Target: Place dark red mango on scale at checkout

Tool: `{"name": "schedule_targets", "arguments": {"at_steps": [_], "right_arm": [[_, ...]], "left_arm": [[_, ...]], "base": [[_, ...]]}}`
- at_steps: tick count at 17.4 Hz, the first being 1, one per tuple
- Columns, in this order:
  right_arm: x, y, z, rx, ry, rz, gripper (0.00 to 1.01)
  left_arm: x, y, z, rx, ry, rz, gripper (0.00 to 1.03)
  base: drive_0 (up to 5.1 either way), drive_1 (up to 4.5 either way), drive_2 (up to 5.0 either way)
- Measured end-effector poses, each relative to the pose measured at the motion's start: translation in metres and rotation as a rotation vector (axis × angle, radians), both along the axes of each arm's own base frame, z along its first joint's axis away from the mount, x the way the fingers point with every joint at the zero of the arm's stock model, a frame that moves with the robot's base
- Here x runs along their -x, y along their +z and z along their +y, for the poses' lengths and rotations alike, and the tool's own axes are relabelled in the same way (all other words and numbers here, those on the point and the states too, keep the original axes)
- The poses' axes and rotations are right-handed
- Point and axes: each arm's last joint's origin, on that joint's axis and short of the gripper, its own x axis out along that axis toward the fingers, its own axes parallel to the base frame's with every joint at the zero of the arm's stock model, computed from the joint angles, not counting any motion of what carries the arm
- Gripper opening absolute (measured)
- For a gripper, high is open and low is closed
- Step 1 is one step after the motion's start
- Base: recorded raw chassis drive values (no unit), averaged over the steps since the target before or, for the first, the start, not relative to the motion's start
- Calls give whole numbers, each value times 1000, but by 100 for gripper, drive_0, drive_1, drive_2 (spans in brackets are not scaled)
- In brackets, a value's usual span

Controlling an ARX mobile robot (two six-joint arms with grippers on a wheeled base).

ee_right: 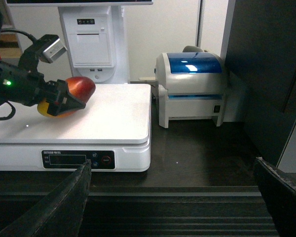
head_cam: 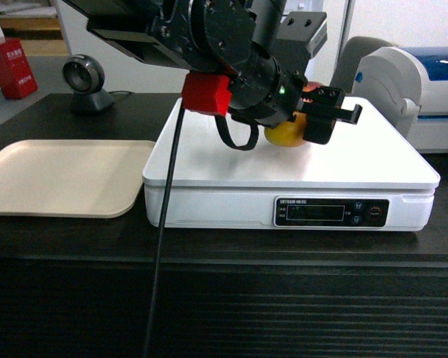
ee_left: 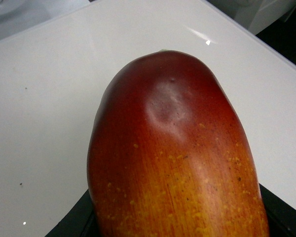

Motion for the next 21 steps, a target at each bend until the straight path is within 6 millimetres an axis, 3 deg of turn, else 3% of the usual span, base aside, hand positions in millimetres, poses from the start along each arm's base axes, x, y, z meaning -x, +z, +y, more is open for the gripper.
{"name": "schedule_targets", "arguments": {"at_steps": [2,7,11,16,21], "right_arm": [[0,0,0,0,0,0,98],[0,0,0,0,0,0,98],[0,0,0,0,0,0,98],[0,0,0,0,0,0,98],[0,0,0,0,0,0,98]], "left_arm": [[-3,-11,-5,-21,14,32,60],[-6,-9,-6,-39,47,40,61],[-6,-8,-7,-31,41,37,100],[-6,3,-7,1,27,0,98],[4,48,5,93,21,-99,98]], "base": [[0,0,0],[0,0,0],[0,0,0],[0,0,0],[0,0,0]]}}
